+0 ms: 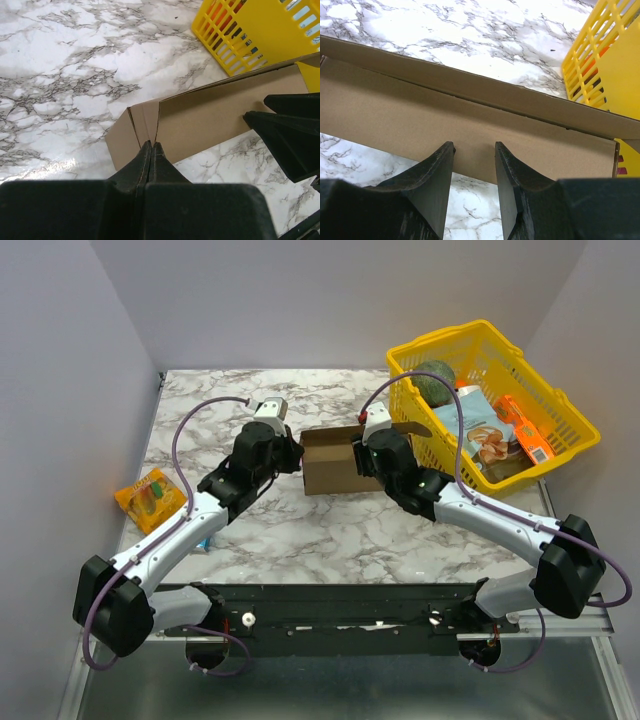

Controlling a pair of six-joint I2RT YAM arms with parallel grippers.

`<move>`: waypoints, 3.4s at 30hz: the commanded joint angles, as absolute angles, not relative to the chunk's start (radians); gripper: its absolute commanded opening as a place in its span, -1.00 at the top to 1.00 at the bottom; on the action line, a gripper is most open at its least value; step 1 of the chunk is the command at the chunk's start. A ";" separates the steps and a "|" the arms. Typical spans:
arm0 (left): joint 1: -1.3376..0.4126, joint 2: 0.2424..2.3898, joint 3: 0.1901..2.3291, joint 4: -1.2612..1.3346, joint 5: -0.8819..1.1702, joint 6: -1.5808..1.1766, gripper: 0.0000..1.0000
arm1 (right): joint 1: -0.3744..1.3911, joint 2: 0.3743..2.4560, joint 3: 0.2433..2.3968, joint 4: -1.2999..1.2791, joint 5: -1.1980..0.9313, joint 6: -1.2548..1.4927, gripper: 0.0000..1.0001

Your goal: Fold the paper box

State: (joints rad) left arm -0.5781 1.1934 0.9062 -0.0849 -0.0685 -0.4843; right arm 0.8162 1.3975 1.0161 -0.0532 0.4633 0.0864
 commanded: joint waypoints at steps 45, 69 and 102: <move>-0.537 1.244 1.132 -0.454 -0.043 -0.178 -0.51 | 0.821 1.416 0.966 -0.250 0.416 0.097 0.06; -0.545 1.313 1.180 -0.370 -0.023 -0.052 0.12 | 0.822 1.422 0.965 -0.252 0.403 0.092 0.06; -0.632 1.381 1.269 -0.492 -0.270 -0.049 1.00 | 0.822 1.420 0.973 -0.250 0.402 0.083 0.06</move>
